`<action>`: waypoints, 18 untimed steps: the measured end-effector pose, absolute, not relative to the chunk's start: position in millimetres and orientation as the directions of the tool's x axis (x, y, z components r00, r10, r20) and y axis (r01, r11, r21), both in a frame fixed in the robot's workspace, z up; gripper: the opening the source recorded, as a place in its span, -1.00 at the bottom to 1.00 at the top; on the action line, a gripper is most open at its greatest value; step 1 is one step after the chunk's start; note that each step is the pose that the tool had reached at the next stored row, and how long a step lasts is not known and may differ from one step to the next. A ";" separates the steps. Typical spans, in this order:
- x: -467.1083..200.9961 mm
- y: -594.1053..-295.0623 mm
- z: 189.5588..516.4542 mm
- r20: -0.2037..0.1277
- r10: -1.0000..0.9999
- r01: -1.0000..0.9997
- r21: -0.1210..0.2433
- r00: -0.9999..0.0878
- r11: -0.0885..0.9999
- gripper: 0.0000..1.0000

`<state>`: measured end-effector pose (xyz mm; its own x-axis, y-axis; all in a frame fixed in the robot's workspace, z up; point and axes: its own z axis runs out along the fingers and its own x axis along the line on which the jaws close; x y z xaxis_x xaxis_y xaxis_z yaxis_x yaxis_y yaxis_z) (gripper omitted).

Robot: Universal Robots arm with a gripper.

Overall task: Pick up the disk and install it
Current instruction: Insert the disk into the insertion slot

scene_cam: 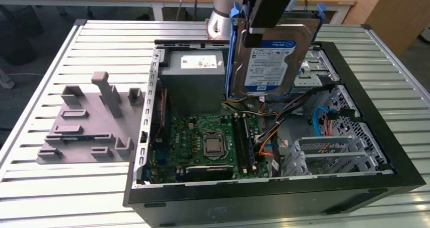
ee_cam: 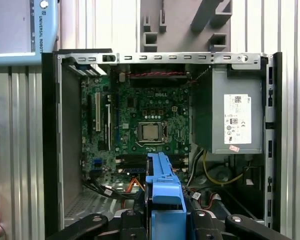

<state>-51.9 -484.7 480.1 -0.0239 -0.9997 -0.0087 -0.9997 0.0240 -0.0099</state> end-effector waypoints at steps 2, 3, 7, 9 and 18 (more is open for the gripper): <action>-50.8 -490.6 478.9 -0.009 -1.000 -1.000 -0.010 -0.024 0.024 -0.27; -50.3 -493.5 478.4 -0.009 -1.000 -1.000 -0.010 -0.024 0.024 -0.27; -47.6 -503.4 477.3 -0.009 -1.000 -1.000 -0.010 -0.024 0.024 -0.27; -45.9 -508.1 477.1 -0.009 -1.000 -1.000 -0.010 -0.024 0.024 -0.27; -33.7 -524.0 476.2 -0.009 -1.000 -1.000 -0.008 -0.024 0.024 -0.27</action>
